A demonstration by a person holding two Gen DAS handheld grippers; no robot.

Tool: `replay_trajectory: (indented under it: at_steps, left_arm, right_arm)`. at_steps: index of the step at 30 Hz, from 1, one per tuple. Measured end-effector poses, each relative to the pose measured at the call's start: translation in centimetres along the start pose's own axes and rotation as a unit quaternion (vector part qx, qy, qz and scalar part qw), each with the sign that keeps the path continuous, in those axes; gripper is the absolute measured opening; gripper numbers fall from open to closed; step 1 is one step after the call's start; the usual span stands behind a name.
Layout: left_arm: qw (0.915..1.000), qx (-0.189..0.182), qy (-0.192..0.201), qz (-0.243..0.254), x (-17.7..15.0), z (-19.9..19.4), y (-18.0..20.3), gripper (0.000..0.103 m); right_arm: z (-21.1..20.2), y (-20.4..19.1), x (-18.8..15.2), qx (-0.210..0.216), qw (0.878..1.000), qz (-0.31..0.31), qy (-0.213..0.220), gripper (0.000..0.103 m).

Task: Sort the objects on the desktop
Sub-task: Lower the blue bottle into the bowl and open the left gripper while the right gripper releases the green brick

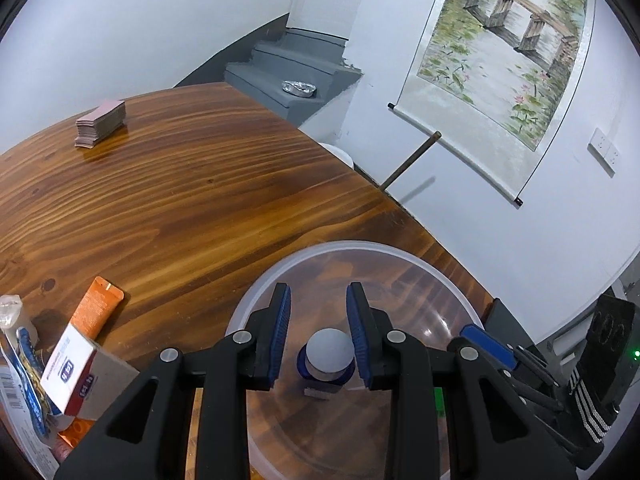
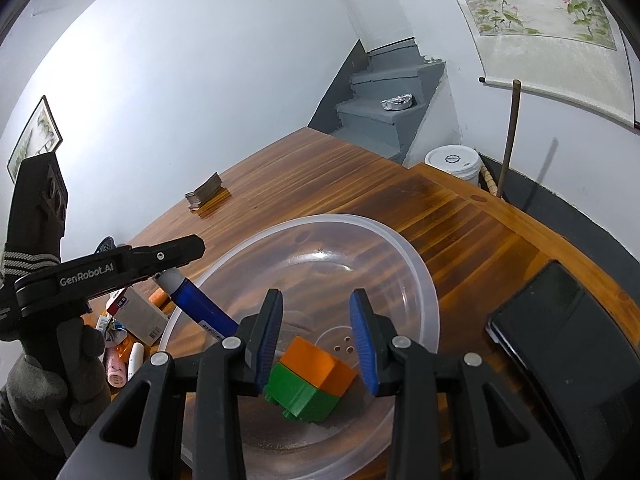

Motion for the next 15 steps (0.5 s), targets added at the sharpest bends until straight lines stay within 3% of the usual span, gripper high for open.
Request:
replay_trajectory:
  at_steps: [15]
  left_arm:
    - [0.9998, -0.004, 0.018, -0.001, 1.6, 1.8, -0.1, 0.032]
  right_arm:
    - [0.3, 0.1, 0.0, 0.008, 1.000, 0.000, -0.006, 0.039]
Point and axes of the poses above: each gripper's, at about its wrist camera, not at the fingertips, and z roughly the way its jaws point, y to its right, x to its top, the point moved 2 cm from there along z, roughly the way its jaws point, and after that the axes turned 3 degrees about -y, right-handed, at the moved point
